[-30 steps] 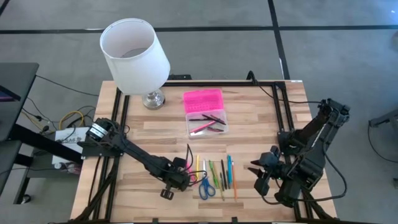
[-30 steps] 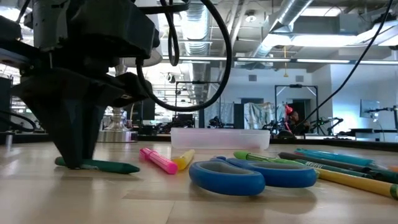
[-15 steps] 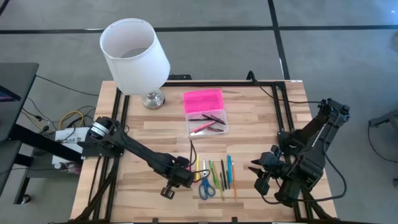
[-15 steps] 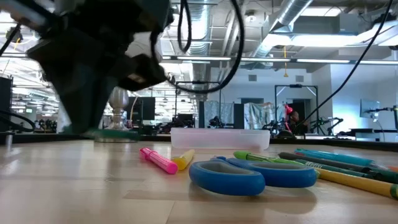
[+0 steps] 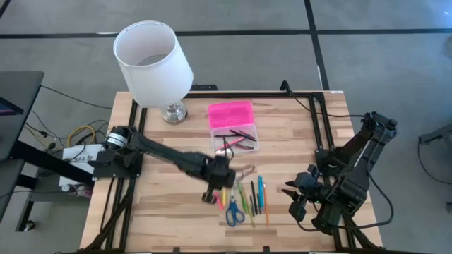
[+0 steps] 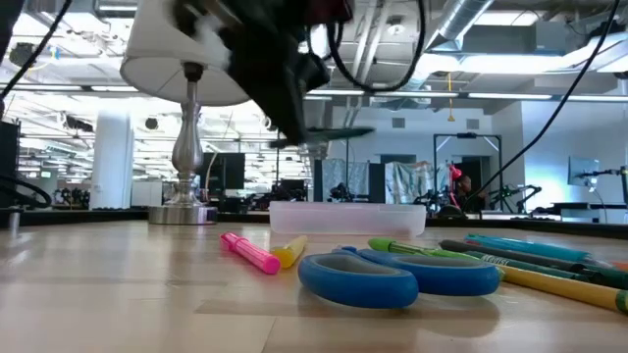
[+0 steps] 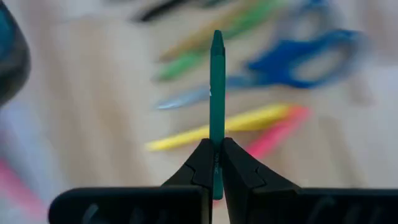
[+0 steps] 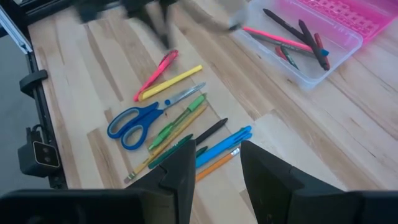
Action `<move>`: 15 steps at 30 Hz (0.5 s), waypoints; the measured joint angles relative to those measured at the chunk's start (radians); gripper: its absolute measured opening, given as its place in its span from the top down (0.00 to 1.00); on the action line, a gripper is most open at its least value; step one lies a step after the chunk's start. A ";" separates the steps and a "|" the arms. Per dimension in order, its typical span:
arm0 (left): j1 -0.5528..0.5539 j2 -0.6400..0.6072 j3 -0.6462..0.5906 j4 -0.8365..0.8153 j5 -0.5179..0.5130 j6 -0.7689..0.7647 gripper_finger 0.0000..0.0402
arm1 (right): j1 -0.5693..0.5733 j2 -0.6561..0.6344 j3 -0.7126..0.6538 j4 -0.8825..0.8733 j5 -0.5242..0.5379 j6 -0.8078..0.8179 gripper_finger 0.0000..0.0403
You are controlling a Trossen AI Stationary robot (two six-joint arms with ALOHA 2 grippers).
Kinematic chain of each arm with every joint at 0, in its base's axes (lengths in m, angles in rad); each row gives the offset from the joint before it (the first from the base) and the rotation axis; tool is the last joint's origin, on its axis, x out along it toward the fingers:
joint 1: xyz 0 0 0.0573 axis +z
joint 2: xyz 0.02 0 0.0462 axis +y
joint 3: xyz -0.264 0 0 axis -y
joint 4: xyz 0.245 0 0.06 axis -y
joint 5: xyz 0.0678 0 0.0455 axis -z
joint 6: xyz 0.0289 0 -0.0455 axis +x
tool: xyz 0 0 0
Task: Pick & place school supplies into a supply box
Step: Put the left green crayon into the pink supply box
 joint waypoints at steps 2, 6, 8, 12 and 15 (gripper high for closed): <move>0.055 0.000 0.001 0.000 -0.041 0.004 0.99 | 0.000 0.000 0.000 0.002 0.000 0.001 0.70; 0.167 0.000 0.001 0.001 -0.099 0.012 0.98 | 0.000 0.000 0.000 0.003 0.000 0.018 0.70; 0.215 0.000 0.001 0.008 -0.123 0.019 0.98 | 0.000 0.000 0.000 0.003 0.001 0.026 0.70; 0.300 0.000 0.001 0.042 -0.136 0.032 0.98 | 0.000 0.000 0.000 0.009 0.001 0.030 0.70; 0.343 0.000 0.001 0.076 -0.132 0.039 0.97 | 0.000 0.000 0.000 0.008 0.002 0.054 0.70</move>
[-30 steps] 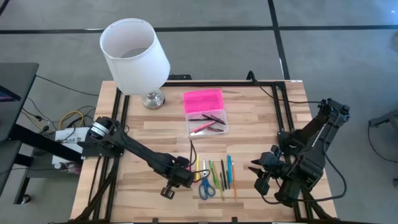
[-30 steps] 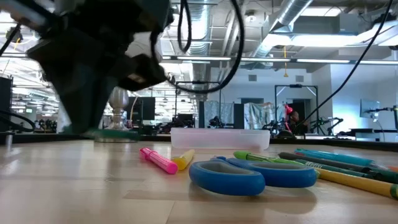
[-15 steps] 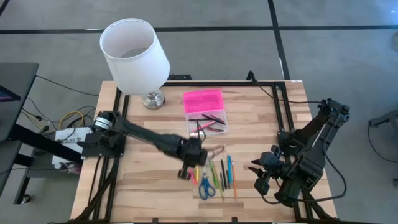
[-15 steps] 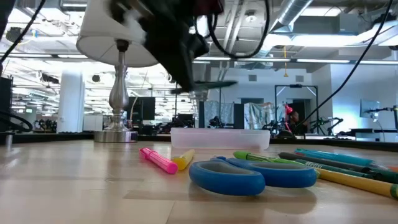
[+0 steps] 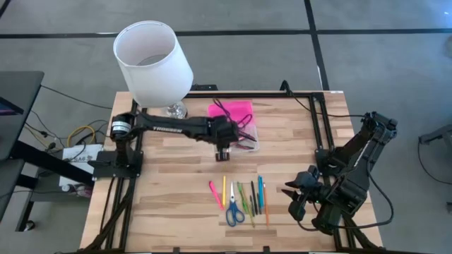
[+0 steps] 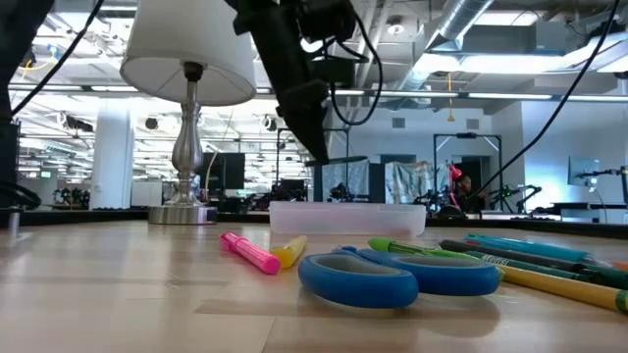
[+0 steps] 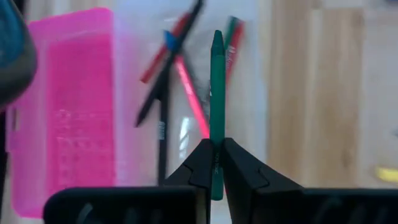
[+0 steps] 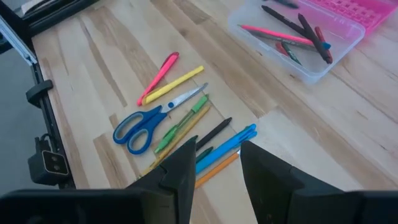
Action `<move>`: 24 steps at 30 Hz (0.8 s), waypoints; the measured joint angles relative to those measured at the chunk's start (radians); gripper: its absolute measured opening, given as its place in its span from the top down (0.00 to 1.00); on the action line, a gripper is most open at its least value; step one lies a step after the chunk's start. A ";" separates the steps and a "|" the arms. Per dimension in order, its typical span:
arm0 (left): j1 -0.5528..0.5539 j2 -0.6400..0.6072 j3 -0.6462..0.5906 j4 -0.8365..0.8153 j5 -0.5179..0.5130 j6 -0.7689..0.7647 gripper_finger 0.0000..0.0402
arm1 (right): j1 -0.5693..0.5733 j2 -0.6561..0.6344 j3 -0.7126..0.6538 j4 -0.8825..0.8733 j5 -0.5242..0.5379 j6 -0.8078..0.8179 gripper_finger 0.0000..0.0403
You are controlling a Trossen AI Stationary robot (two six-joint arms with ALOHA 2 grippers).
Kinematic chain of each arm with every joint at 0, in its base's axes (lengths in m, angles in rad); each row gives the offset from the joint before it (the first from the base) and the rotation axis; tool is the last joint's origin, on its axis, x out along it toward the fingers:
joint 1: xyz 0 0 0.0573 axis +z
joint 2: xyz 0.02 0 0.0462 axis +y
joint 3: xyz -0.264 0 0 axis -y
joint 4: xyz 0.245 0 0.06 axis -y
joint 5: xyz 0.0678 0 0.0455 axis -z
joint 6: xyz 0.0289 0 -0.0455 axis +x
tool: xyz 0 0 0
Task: Pick & place school supplies into a supply box
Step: Put the left green crayon into the pink supply box, then put the orange pencil into the pink supply box
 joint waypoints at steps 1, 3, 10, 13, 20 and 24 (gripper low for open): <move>0.011 0.000 0.000 0.009 0.002 0.002 0.96 | 0.000 0.000 0.000 0.000 0.000 0.006 0.70; 0.026 0.000 0.000 0.027 0.002 0.002 0.95 | 0.000 0.000 0.000 0.000 0.000 0.017 0.70; 0.063 0.000 0.000 0.043 -0.002 -0.028 0.89 | -0.012 0.000 0.000 0.000 0.000 0.050 0.70; 0.065 0.000 0.000 0.042 -0.011 -0.047 0.84 | -0.027 0.000 0.000 0.001 0.000 0.051 0.70; 0.062 -0.001 0.000 0.034 -0.017 -0.115 0.69 | -0.071 0.020 0.000 0.017 -0.017 0.076 0.70; 0.038 -0.014 0.000 0.026 0.041 -0.155 0.63 | -0.101 0.073 0.000 0.015 -0.115 0.160 0.70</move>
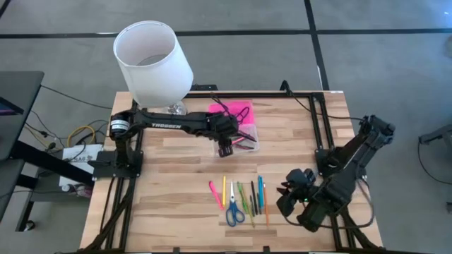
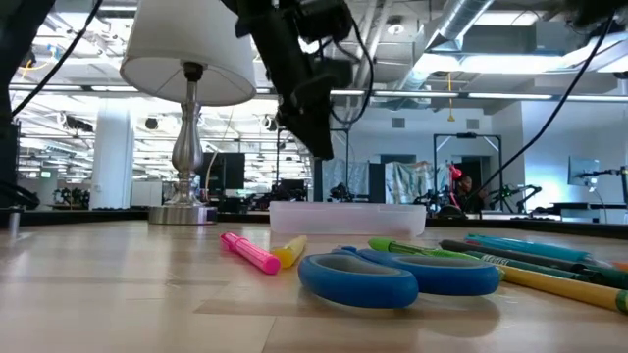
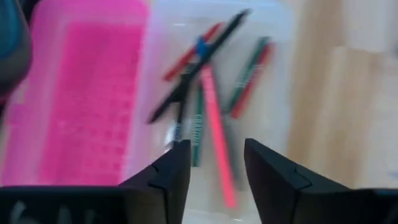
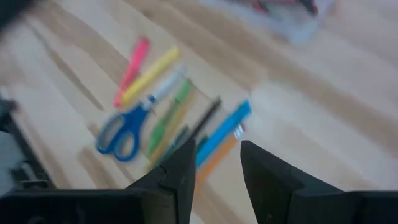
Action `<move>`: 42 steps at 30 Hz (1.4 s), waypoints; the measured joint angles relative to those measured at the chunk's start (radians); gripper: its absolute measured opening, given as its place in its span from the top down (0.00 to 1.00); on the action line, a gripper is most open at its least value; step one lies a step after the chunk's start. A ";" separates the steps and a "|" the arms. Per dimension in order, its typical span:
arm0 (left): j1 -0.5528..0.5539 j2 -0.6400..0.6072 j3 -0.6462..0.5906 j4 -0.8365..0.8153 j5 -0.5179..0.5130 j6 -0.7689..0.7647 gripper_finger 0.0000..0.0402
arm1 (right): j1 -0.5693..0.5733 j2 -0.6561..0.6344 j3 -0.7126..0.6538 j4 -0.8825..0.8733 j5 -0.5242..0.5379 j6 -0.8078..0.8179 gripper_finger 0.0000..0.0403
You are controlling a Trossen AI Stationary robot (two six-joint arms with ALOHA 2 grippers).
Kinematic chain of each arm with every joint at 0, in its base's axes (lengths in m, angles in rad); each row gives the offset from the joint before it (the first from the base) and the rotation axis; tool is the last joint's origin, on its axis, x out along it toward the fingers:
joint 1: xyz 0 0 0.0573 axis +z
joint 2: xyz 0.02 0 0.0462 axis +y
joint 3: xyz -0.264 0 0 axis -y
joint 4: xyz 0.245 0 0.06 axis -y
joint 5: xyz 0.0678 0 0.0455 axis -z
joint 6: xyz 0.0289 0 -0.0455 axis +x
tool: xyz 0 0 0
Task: Pick & place school supplies into a supply box
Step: Put the orange pencil into the pink supply box
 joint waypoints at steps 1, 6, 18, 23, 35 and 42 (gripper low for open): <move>-0.012 -0.008 0.000 0.001 0.014 -0.014 0.63 | -0.006 0.020 0.000 0.000 -0.034 0.020 0.70; -0.095 -0.056 0.000 -0.020 0.026 -0.045 0.62 | -0.047 0.126 0.000 0.003 -0.217 0.115 0.70; -0.325 -0.184 0.000 -0.103 -0.094 -0.107 0.62 | -0.157 0.278 0.000 0.165 -0.310 0.161 0.70; -0.385 -0.230 0.000 -0.106 -0.155 -0.111 0.62 | -0.205 0.345 0.000 0.180 -0.389 0.157 0.70; -0.432 -0.339 0.000 -0.176 -0.242 -0.109 0.62 | -0.241 0.439 0.000 0.302 -0.459 0.155 0.70; -0.433 -0.351 0.000 -0.206 -0.244 -0.099 0.62 | -0.259 0.439 0.000 0.279 -0.458 0.169 0.70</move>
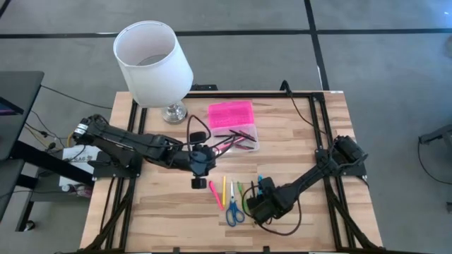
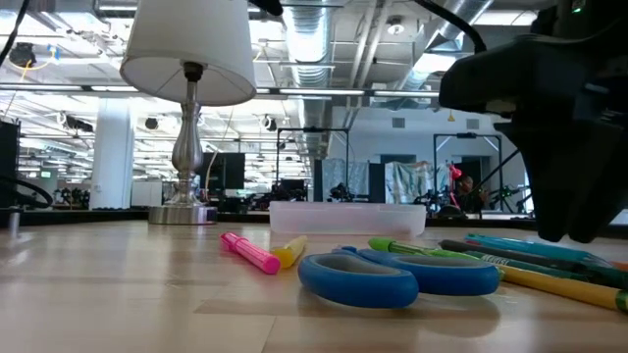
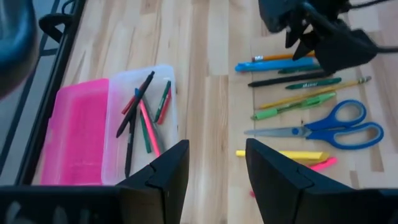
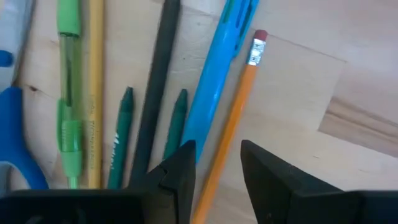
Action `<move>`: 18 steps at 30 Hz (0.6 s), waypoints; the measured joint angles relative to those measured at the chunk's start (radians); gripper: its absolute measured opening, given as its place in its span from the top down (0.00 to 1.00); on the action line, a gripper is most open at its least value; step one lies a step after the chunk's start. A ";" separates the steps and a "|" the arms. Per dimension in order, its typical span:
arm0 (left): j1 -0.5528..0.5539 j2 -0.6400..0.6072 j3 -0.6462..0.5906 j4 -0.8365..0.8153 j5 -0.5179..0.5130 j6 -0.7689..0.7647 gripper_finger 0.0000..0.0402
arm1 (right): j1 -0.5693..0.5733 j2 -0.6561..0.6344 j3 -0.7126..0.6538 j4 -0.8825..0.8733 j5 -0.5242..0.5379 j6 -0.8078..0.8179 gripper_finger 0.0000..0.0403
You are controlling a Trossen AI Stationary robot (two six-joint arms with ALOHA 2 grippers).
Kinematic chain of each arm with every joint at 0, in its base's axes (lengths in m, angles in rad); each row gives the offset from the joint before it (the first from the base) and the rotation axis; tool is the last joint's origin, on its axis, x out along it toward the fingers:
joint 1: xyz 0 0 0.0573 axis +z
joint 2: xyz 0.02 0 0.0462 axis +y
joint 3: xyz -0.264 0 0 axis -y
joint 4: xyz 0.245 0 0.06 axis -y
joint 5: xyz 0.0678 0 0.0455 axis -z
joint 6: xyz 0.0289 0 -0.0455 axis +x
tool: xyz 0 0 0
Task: Pick & place school supplies into a supply box
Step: Put the orange pencil into the pink supply box
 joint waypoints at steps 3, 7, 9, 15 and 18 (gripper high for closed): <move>-0.003 0.000 0.000 -0.011 0.003 0.000 0.62 | 0.000 0.000 0.000 0.008 0.000 0.000 0.70; -0.002 0.000 0.000 -0.015 0.004 0.000 0.62 | 0.000 0.000 0.000 -0.002 -0.004 0.001 0.70; -0.002 0.000 0.000 -0.016 0.004 0.000 0.62 | 0.000 0.000 0.000 -0.003 -0.015 0.001 0.70; -0.002 0.000 0.000 -0.016 0.005 0.000 0.62 | 0.000 0.000 0.000 -0.013 -0.031 0.000 0.70; -0.002 0.000 0.000 -0.016 0.005 0.000 0.62 | 0.000 -0.001 -0.010 0.000 -0.033 0.000 0.70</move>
